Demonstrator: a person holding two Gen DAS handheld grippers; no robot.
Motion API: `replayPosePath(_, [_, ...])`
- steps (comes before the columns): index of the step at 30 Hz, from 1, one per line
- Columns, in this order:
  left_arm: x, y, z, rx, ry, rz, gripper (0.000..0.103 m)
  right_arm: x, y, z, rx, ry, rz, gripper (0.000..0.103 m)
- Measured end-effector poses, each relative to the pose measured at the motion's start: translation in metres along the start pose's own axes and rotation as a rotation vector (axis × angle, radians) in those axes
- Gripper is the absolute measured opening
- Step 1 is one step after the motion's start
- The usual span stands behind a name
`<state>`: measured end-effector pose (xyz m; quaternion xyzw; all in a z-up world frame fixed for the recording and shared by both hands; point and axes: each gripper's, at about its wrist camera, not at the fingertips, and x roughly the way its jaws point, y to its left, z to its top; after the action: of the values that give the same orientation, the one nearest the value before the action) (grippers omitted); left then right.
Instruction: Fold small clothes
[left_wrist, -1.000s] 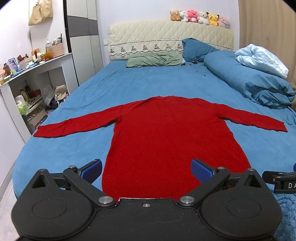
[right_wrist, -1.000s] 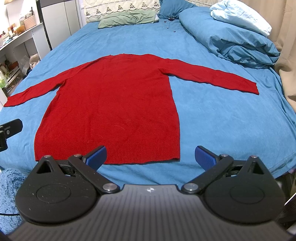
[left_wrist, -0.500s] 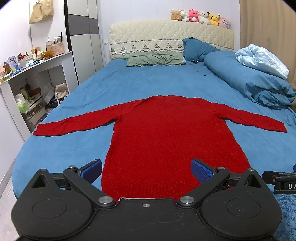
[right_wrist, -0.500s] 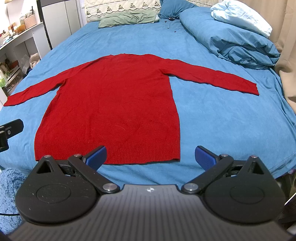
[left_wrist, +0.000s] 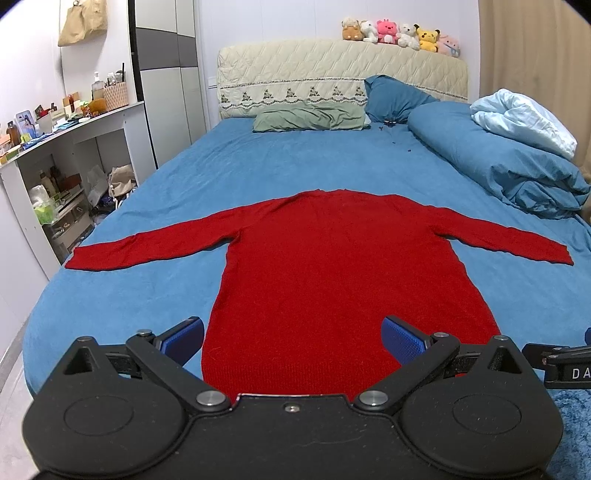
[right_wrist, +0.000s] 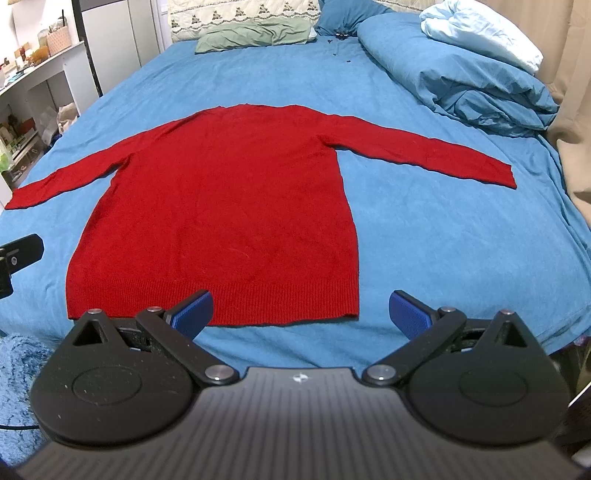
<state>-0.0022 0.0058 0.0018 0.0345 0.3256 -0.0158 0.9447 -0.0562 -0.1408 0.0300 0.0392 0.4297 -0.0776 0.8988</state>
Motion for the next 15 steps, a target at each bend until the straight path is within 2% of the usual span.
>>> replayPosePath(15, [0.0022,0.0008,0.0,-0.008,0.005,-0.001,0.103,0.0045,0.0012,-0.0022,0.001,0.005,0.001,0.103])
